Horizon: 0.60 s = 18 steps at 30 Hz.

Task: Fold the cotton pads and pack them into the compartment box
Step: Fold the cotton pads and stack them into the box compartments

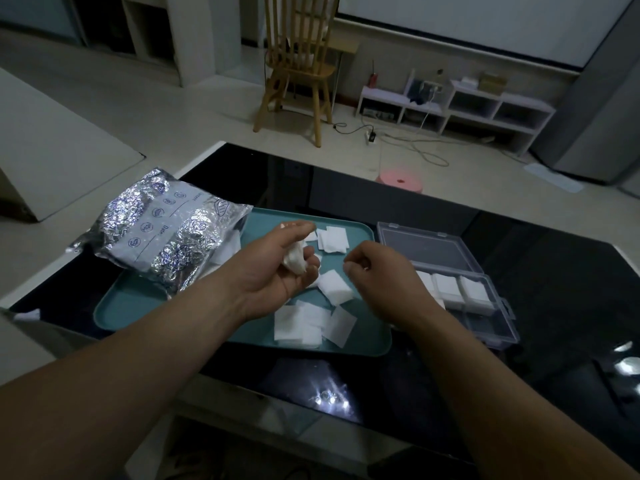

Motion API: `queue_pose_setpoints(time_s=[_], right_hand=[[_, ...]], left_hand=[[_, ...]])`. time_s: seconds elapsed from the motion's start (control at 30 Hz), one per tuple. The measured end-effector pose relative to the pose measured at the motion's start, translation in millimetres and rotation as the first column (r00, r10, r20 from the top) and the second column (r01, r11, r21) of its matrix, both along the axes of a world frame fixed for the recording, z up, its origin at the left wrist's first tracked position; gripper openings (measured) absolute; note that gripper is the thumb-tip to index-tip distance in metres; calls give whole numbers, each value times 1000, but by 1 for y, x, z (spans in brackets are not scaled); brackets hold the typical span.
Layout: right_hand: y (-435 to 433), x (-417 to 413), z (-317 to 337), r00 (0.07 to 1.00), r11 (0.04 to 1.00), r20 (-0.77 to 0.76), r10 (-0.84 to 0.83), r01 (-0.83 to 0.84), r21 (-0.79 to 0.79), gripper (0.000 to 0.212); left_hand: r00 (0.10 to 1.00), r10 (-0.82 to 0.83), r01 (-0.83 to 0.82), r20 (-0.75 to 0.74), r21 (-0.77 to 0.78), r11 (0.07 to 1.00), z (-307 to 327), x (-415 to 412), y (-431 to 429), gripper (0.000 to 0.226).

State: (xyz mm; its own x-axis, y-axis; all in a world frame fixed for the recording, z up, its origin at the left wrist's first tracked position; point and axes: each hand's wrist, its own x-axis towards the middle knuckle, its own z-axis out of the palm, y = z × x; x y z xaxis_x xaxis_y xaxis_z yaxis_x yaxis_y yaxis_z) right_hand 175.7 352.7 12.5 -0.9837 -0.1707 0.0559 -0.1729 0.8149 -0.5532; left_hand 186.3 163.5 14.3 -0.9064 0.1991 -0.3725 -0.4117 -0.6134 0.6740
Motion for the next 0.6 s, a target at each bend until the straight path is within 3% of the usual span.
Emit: queue_pose_setpoints(time_s=[0.17, 0.33, 0.6], right_hand=[[-8, 13, 14, 983, 960, -126, 134, -160, -231, 21], [-14, 18, 10, 914, 926, -198, 355, -373, -64, 39], [-13, 20, 9, 927, 923, -123, 355, -369, -112, 39]], left_hand=[[997, -78, 78, -25, -21, 997, -2, 1, 1, 25], [983, -181, 178, -32, -74, 981, -7, 3, 2, 30], [953, -302, 300, -13, -60, 952, -10, 6, 6, 40]])
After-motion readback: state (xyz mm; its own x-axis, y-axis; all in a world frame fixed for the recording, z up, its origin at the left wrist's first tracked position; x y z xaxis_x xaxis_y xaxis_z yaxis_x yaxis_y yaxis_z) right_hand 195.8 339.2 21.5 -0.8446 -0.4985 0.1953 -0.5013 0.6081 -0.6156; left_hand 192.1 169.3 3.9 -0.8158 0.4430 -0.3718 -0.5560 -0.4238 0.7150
